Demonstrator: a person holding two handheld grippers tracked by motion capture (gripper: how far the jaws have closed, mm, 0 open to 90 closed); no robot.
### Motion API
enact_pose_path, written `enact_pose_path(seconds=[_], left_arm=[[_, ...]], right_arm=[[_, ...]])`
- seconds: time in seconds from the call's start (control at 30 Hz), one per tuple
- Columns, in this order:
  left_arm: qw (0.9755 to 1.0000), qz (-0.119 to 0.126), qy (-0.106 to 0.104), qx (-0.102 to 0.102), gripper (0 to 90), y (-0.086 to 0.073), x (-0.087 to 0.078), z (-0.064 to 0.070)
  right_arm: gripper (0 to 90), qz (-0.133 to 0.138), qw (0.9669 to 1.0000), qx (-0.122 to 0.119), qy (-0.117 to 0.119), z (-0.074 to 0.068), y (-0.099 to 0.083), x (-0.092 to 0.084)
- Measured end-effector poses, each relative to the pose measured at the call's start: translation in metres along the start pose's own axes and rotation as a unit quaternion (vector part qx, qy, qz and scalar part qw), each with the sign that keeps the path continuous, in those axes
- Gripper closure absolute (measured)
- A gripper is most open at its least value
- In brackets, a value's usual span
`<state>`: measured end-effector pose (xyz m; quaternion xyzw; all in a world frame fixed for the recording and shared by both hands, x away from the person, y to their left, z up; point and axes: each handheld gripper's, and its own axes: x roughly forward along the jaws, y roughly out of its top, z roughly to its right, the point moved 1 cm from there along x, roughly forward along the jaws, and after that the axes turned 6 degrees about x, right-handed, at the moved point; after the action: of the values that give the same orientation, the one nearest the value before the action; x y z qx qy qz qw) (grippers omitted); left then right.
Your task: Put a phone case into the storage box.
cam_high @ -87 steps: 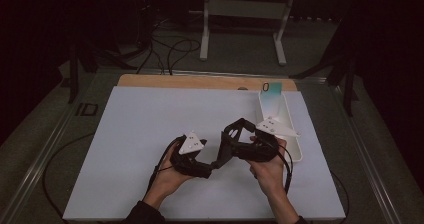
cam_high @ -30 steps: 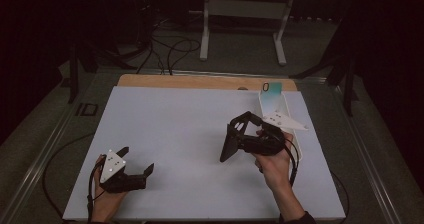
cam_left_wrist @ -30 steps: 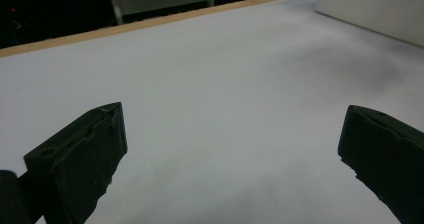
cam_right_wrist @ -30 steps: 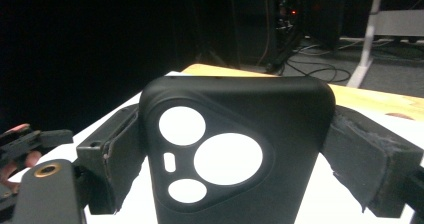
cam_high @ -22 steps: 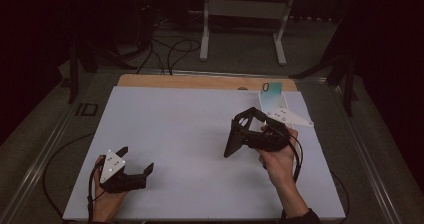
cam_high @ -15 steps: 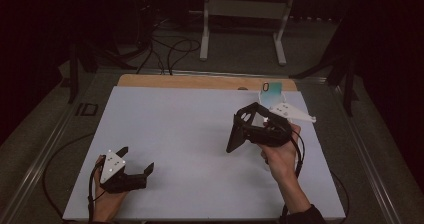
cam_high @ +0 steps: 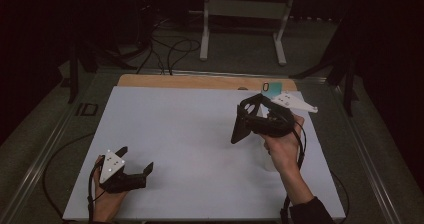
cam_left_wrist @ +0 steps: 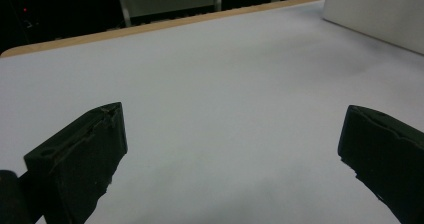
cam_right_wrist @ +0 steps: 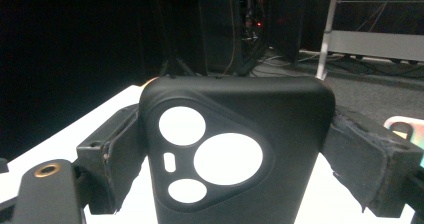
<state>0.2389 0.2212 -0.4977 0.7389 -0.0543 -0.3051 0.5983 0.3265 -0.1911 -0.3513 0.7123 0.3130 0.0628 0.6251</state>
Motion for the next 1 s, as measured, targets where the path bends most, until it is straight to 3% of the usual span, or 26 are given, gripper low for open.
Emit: enact_pose_path(seconds=[0.3, 1.0], left_arm=[[1.0000, -0.001, 0.002, -0.002, 0.0, 0.000, 0.000, 0.000], [1.0000, 0.001, 0.004, -0.004, 0.0, 0.000, -0.001, -0.001]], right_arm=[[14.1, 0.001, 0.9998, 0.009, -0.017, 0.013, 0.006, 0.009], [14.1, 0.001, 0.9984, -0.005, -0.057, 0.034, 0.023, 0.019]])
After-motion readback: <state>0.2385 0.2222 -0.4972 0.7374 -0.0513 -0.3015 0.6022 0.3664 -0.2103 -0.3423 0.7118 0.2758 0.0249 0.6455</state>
